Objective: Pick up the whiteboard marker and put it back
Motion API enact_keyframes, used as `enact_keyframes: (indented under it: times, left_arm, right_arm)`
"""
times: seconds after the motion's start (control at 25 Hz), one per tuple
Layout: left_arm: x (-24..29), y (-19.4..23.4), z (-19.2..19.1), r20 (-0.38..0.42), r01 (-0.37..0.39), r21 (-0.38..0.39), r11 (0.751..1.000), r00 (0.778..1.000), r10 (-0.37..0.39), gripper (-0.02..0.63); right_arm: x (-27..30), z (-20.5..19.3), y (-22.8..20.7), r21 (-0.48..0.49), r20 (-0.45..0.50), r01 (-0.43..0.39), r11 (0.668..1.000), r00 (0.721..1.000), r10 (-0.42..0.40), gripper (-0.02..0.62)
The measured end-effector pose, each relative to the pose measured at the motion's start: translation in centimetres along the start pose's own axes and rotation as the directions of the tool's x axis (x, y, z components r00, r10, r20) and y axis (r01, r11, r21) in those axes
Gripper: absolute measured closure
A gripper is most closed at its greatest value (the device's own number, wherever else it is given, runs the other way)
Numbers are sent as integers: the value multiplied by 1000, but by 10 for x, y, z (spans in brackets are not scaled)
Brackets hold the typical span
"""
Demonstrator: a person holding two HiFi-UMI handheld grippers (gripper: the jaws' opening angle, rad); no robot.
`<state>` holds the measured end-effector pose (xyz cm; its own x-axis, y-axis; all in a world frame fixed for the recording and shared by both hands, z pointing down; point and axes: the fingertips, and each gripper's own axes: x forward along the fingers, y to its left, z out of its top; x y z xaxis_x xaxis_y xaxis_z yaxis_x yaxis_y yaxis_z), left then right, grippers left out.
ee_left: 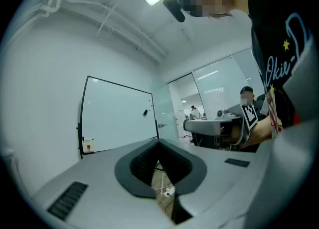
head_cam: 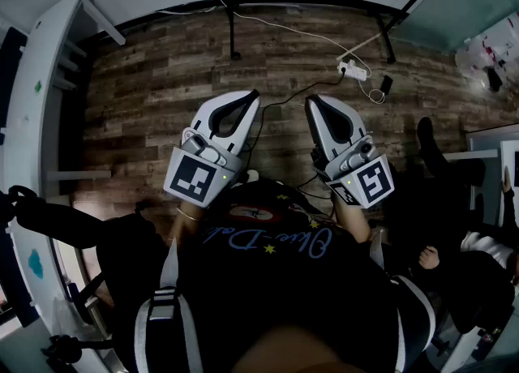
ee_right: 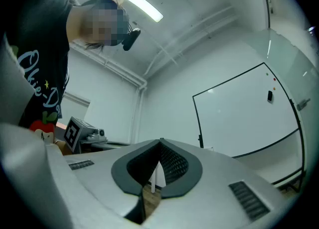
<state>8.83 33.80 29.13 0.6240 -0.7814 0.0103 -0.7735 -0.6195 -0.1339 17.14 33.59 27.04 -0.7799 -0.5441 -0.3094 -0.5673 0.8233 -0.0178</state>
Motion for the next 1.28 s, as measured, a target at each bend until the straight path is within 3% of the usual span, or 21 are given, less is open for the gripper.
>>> enact_keyframes:
  times: [0.44, 0.96, 1.28]
  left_arm:
    - [11, -19, 2, -9, -7, -8, 1000, 1000, 7, 614]
    - [41, -62, 3, -7, 85, -2, 996, 996, -85, 614]
    - [54, -49, -5, 9, 94, -22, 995, 996, -94, 614]
  right_arm:
    - [-26, 9, -14, 15, 34, 19, 1000, 999, -20, 572]
    - [-69, 12, -25, 4, 12, 73, 997, 997, -73, 572]
    - [-62, 7, -30, -18, 4, 85, 996, 996, -85, 572]
